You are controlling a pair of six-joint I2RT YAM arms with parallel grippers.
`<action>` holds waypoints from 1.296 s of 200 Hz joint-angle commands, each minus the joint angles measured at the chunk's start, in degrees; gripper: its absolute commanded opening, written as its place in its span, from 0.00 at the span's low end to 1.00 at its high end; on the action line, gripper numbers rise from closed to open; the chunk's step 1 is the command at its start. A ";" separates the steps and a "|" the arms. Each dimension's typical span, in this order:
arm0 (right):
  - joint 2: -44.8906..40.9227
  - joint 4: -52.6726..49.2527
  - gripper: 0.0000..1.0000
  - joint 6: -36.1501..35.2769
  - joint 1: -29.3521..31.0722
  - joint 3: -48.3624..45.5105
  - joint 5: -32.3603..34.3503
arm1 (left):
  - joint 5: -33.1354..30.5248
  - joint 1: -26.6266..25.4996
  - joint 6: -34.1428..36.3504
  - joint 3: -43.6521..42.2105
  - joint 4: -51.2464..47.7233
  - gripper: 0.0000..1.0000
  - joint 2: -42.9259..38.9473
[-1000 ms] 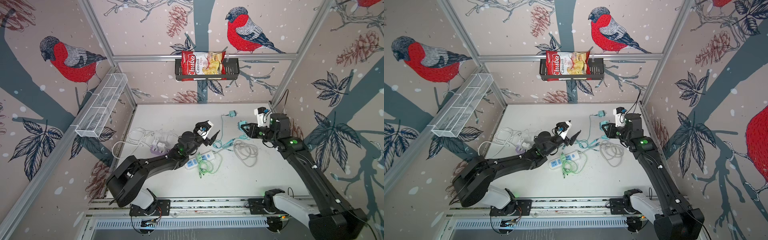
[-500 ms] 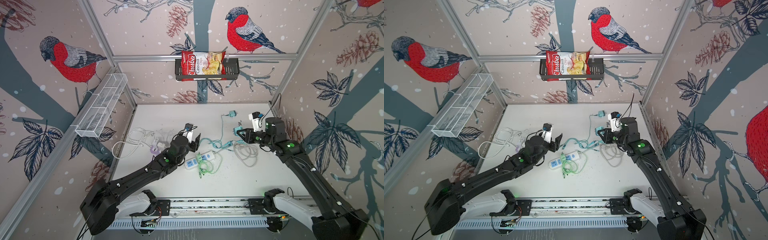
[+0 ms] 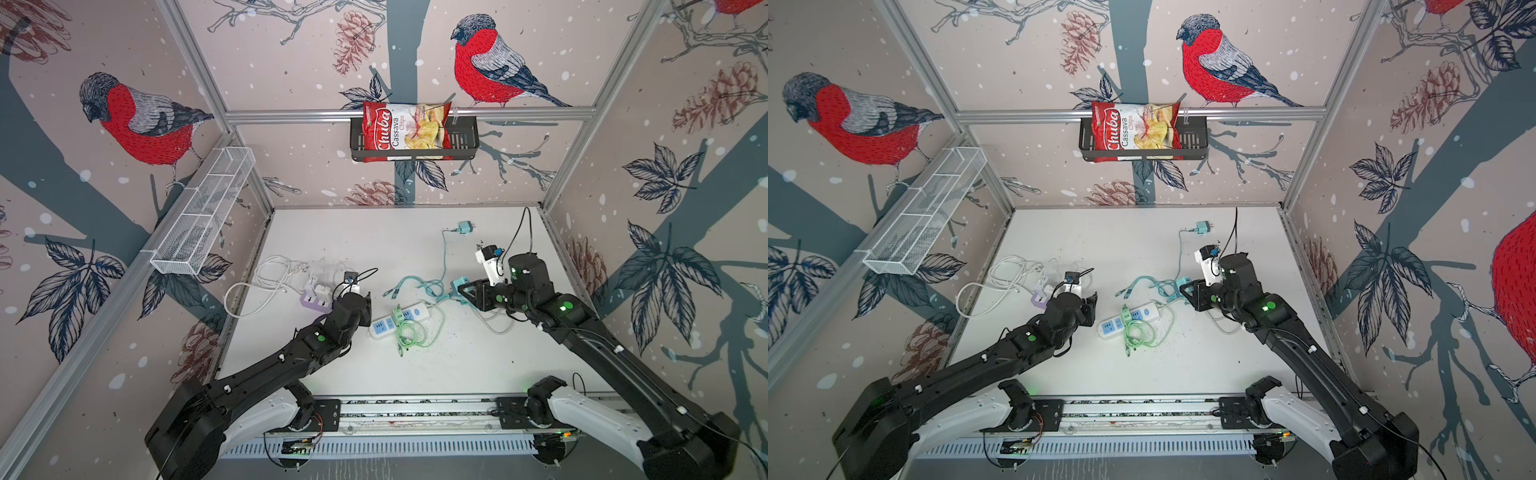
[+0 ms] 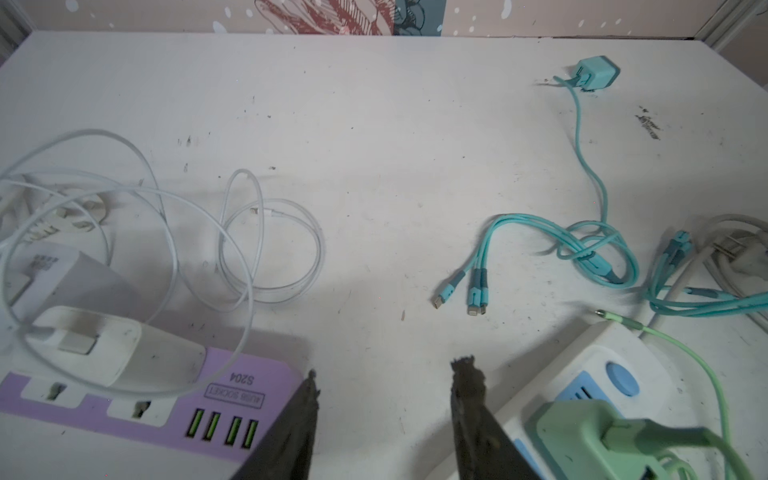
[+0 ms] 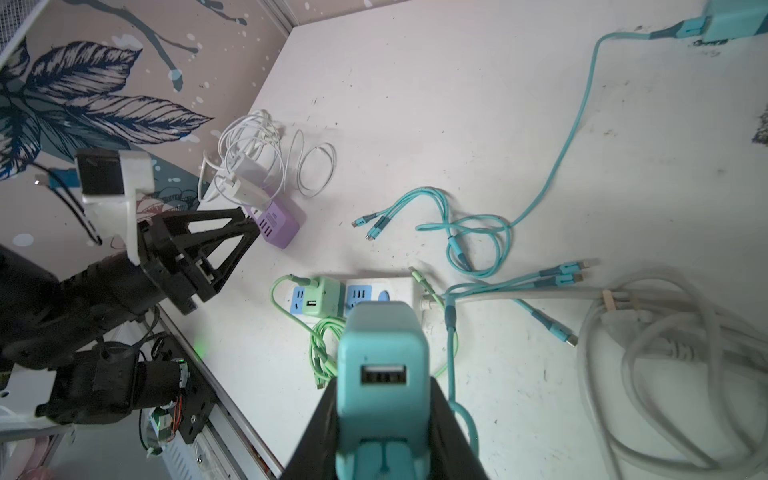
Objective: Insert the plug
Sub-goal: 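Carry the teal charger toward the strip with the right gripper while the left withdraws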
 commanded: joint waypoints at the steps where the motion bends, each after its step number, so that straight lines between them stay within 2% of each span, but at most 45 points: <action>1: -1.13 -0.36 0.09 1.43 1.70 -0.52 4.39 | 1.56 0.63 -2.27 -0.60 2.30 0.50 1.84; 16: -2.27 -3.67 0.09 2.79 2.67 0.49 8.98 | 1.97 0.67 -2.49 -0.71 2.84 0.49 3.21; 64: -4.38 -20.21 0.09 11.34 3.05 9.15 36.73 | 2.73 0.63 -3.52 0.19 3.97 0.48 5.93; 82: -3.98 -22.38 0.10 12.54 3.01 11.36 42.98 | 2.74 0.63 -3.60 0.45 4.24 0.48 6.38; 97: -2.29 -22.74 0.10 12.15 2.95 12.93 45.33 | 2.74 0.63 -3.73 0.45 4.48 0.48 6.41; 133: 4.95 -17.95 0.10 10.77 4.47 13.54 44.34 | 2.56 0.63 -4.49 0.36 3.98 0.47 6.53; 171: 11.30 -8.93 0.08 6.27 7.61 10.70 28.64 | 0.90 0.72 -7.83 0.19 0.95 0.47 5.82; 212: 14.97 -1.32 0.08 2.40 9.79 7.41 16.60 | 1.43 0.73 -11.06 -1.53 -0.08 0.47 5.56; 259: 17.47 -0.29 0.08 1.21 9.38 8.21 18.16 | 4.40 0.73 -13.98 -2.27 1.30 0.42 8.41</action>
